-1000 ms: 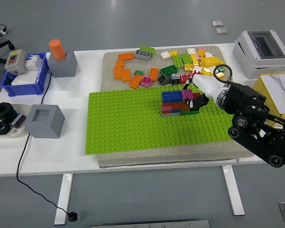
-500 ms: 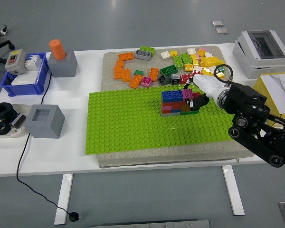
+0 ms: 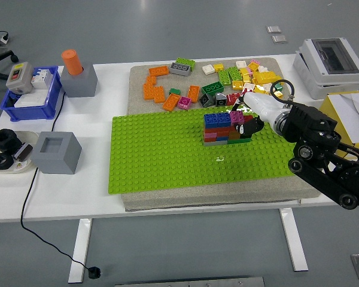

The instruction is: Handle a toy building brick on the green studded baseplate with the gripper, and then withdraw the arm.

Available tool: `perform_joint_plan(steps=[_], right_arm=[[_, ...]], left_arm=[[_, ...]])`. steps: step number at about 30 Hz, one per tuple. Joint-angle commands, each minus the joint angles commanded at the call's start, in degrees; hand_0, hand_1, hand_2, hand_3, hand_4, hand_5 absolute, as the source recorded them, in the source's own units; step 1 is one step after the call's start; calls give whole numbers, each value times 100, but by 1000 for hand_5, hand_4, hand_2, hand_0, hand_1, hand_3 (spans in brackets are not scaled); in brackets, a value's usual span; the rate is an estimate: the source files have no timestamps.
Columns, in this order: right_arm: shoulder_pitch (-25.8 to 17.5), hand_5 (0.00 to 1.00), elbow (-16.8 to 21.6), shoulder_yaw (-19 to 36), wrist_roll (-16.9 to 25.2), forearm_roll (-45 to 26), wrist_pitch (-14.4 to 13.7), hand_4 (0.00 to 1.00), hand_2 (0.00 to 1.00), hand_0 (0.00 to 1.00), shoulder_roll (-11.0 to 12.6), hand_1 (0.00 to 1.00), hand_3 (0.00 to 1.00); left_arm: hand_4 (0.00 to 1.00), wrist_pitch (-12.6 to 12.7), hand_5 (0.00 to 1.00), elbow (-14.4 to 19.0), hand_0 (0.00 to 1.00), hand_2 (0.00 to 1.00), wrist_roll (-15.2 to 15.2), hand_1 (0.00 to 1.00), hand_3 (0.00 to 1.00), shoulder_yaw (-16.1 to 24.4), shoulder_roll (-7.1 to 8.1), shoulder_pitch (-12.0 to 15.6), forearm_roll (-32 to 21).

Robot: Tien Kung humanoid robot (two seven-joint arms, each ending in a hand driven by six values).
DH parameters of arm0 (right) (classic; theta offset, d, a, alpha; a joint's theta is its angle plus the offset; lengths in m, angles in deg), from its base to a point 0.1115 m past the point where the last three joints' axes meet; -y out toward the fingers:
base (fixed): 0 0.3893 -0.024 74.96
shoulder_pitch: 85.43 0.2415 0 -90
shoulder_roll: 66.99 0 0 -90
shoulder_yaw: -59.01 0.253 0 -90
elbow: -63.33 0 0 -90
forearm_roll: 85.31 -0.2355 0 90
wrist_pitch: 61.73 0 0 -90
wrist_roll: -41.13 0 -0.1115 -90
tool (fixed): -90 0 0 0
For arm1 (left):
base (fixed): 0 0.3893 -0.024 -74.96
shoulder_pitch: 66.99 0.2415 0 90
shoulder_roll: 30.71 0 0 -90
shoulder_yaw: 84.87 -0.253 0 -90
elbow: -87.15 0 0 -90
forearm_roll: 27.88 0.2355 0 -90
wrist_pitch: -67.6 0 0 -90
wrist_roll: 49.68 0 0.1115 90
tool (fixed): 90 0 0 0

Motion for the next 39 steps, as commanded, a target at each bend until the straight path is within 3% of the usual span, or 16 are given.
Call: perform_joint_plan(steps=[21, 22, 26, 28, 39], right_arm=[[37, 154, 105, 6, 22, -106, 25, 741, 905, 911, 41, 870, 671], [38, 273, 121, 3, 23, -140, 30, 892, 906, 912, 47, 871, 691], [34, 273, 182, -7, 19, -228, 53, 892, 906, 912, 66, 871, 691], [19, 330, 251, 19, 18, -245, 61, 946, 908, 912, 87, 874, 721], [-165, 340, 923, 294, 36, -147, 26, 960, 909, 912, 465, 874, 696]], left_arm=[[613, -6, 221, 0, 630, 548, 2, 587, 577, 21, -4, -7, 12], [611, -11, 221, 0, 630, 548, 1, 587, 578, 28, -4, -7, 19], [611, -20, 221, 0, 630, 548, 1, 587, 578, 51, -8, -8, 33], [611, -20, 221, 0, 630, 548, 5, 587, 578, 54, -10, -7, 34], [610, -9, 221, 0, 629, 548, 9, 587, 577, 42, -19, 13, 16]])
